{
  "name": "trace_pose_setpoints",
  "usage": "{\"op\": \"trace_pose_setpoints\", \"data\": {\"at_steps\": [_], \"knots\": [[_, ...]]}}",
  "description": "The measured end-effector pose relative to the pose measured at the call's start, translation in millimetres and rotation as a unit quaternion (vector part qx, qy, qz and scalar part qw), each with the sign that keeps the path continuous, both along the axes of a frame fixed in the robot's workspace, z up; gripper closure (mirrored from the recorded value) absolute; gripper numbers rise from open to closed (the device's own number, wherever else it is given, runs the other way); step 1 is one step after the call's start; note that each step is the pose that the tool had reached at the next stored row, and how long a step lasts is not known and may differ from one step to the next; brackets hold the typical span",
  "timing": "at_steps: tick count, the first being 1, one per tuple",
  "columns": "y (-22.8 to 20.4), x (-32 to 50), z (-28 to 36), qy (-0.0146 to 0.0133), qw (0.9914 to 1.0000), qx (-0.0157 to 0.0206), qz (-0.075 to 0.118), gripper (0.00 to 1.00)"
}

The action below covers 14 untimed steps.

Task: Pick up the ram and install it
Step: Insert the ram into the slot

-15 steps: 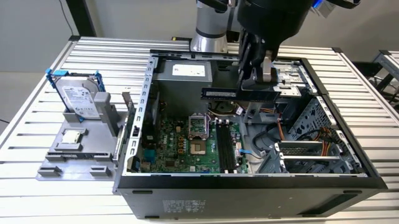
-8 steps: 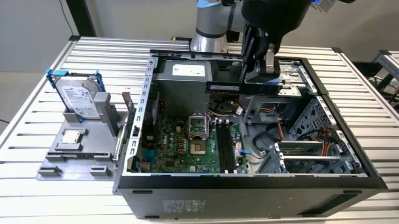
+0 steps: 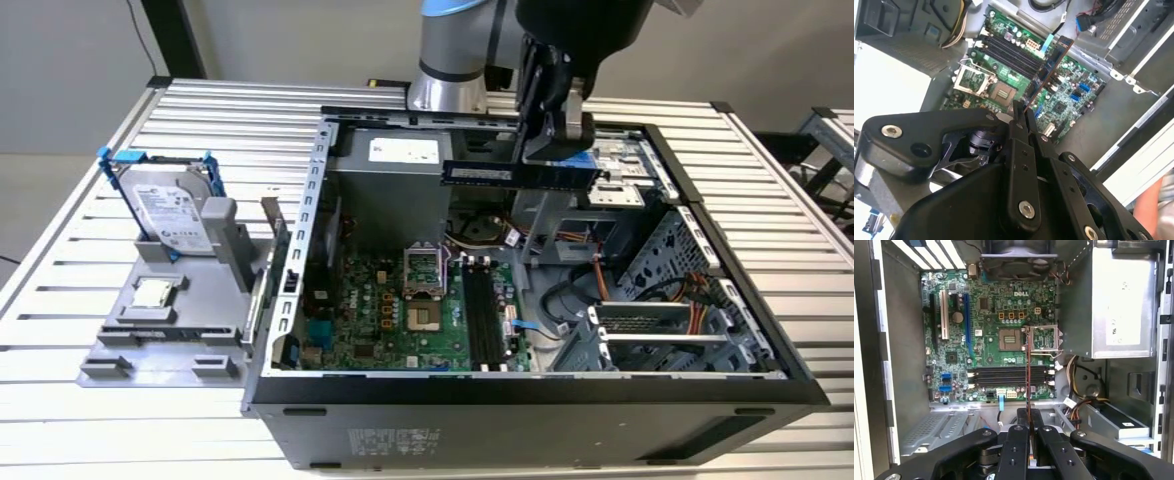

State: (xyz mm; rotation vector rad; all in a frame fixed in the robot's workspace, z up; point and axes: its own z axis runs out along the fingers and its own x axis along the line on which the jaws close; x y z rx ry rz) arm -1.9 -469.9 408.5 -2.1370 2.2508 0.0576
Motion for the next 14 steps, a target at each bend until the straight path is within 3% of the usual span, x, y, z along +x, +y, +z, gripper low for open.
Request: {"op": "trace_pose_setpoints", "data": {"at_steps": [14], "knots": [[0.0, 1.2, 0.0, 0.0, 0.99977, 0.0, 0.021, 1.0]]}}
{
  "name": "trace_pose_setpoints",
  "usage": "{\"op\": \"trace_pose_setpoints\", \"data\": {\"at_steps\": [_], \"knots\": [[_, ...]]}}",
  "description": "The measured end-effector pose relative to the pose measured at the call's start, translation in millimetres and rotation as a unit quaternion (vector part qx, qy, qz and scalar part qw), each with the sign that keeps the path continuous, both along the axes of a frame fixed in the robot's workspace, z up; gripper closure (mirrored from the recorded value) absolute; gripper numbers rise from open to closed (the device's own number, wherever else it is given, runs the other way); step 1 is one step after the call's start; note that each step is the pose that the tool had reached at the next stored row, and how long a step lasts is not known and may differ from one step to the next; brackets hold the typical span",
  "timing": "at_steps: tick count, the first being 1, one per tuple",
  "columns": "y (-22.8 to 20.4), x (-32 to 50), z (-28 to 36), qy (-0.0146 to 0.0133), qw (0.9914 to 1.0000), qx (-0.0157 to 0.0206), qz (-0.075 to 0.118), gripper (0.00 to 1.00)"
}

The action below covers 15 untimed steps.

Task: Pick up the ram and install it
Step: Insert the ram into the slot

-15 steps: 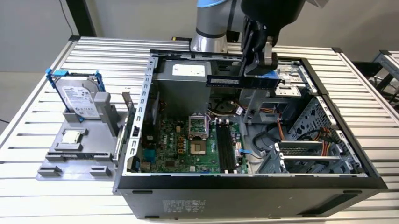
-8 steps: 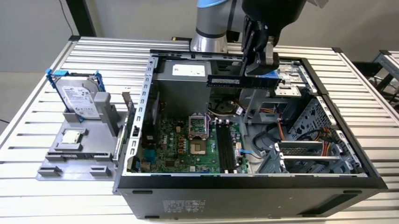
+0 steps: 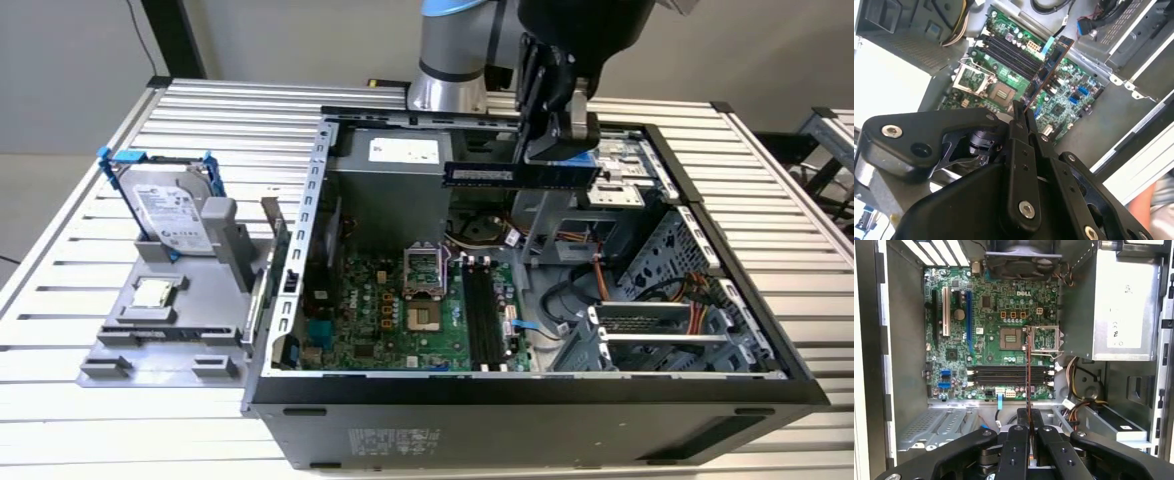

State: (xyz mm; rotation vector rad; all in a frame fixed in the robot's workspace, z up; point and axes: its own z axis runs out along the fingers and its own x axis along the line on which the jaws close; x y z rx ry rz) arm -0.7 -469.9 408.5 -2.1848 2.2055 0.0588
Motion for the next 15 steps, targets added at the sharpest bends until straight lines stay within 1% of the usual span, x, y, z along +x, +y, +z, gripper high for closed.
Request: {"op": "trace_pose_setpoints", "data": {"at_steps": [15], "knots": [[0.0, 0.0, 0.0, 0.0, 0.99967, 0.0, 0.026, 1.0]]}}
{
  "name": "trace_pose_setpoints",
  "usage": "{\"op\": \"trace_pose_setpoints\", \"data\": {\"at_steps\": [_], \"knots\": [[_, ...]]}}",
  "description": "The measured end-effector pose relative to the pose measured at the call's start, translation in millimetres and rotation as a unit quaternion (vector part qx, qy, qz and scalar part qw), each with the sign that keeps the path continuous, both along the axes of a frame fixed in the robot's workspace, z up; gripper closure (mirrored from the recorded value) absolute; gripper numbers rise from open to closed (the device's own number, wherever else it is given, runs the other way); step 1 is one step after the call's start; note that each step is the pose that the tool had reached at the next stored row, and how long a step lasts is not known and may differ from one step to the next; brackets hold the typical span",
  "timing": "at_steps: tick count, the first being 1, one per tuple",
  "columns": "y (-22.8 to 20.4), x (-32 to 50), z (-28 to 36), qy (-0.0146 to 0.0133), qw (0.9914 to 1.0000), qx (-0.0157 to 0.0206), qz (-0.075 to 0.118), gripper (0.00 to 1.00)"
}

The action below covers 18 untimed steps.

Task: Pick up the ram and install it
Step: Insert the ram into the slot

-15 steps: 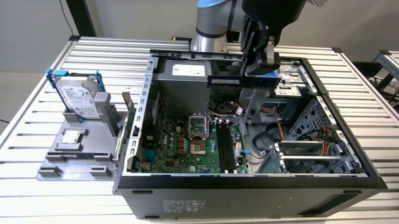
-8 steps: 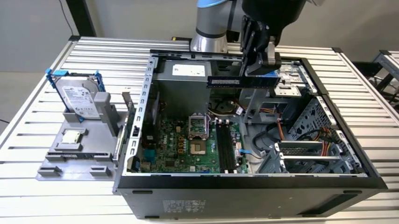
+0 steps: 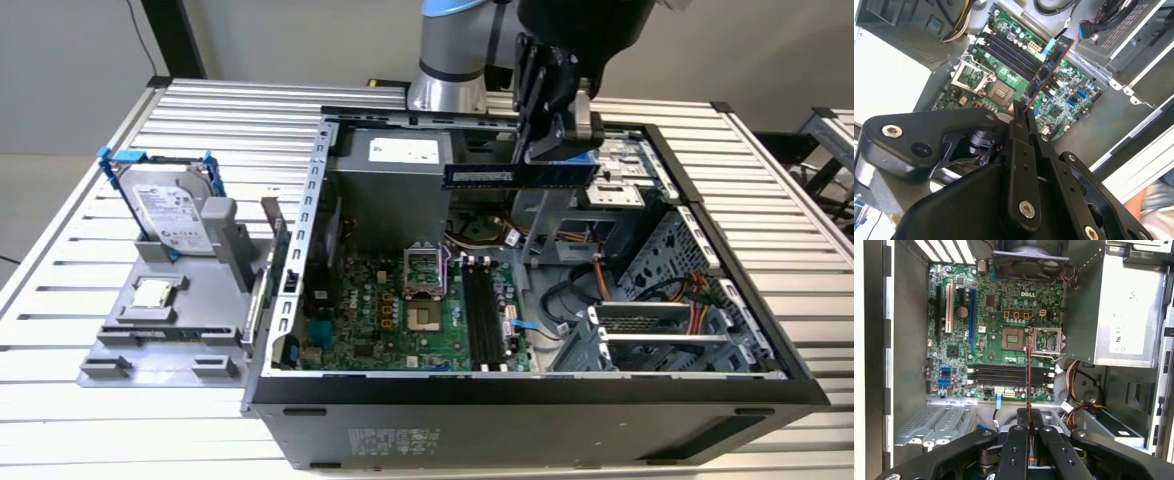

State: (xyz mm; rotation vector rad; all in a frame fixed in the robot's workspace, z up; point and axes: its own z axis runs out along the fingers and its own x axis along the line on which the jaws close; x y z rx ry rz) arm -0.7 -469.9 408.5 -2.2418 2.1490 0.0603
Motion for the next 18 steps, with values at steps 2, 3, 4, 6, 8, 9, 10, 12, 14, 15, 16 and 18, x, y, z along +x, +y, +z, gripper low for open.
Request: {"op": "trace_pose_setpoints", "data": {"at_steps": [2, 3, 4, 6, 8, 9, 10, 12, 14, 15, 16, 18], "knots": [[0.0, 0.0, 0.0, 0.0, 1.0, 0.0, 0.002, 1.0], [0.0, 0.0, 0.0, 0.0, 1.0, 0.0, 0.002, 1.0], [0.0, 0.0, 0.0, 0.0, 1.0, 0.0, 0.001, 1.0], [0.0, 0.0, 0.0, 0.0, 1.0, 0.0, -0.003, 1.0], [0.0, 0.1, 0.0, 0.0, 0.99995, 0.0, -0.01, 1.0], [0.0, 0.0, 0.0, 0.0, 0.99988, 0.0, -0.015, 1.0], [0.0, 0.0, -0.1, 0.0, 0.99979, 0.0001, -0.02, 1.0], [0.0, 0.0, 0.0, 0.0, 0.99949, 0.0, -0.032, 1.0], [0.0, 0.0, 0.0, 0.0, 0.99907, 0.0, -0.043, 1.0], [0.0, 0.0, 0.0, 0.0, 0.99883, 0.0, -0.048, 1.0], [0.0, 0.0, 0.0, 0.0, 0.99855, 0.0, -0.054, 1.0], [0.0, 0.0, 0.0, 0.0, 0.99788, 0.0, -0.065, 1.0]]}}
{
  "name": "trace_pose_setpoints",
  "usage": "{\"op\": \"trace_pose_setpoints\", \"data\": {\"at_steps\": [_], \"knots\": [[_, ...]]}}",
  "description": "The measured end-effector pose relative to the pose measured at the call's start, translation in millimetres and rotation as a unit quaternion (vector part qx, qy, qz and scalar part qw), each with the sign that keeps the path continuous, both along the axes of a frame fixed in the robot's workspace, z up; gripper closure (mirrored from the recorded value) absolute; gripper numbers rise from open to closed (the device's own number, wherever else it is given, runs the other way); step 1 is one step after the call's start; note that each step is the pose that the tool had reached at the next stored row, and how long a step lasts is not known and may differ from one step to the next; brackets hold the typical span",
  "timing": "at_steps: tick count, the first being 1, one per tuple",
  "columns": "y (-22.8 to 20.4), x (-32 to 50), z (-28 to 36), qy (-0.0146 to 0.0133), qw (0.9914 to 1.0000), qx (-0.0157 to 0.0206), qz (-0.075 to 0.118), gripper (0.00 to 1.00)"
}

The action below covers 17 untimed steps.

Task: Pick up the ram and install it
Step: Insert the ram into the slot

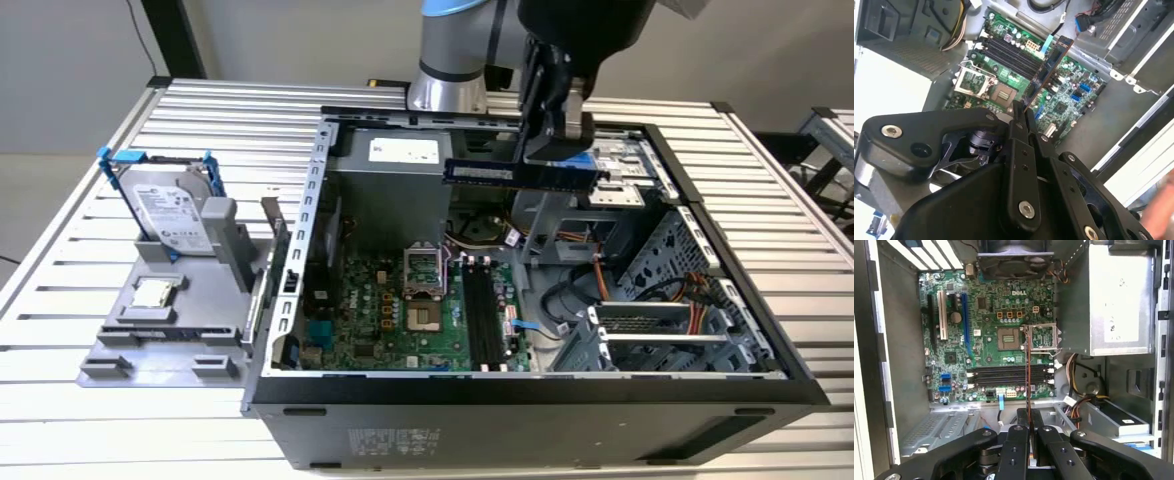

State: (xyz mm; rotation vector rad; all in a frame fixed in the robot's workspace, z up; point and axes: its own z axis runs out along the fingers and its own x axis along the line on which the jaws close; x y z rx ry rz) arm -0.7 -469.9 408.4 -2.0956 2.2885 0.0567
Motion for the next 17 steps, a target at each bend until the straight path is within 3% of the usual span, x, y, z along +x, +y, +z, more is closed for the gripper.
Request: {"op": "trace_pose_setpoints", "data": {"at_steps": [17], "knots": [[0.0, 0.0, 0.0, 0.0, 0.99877, 0.0, -0.05, 1.0]]}}
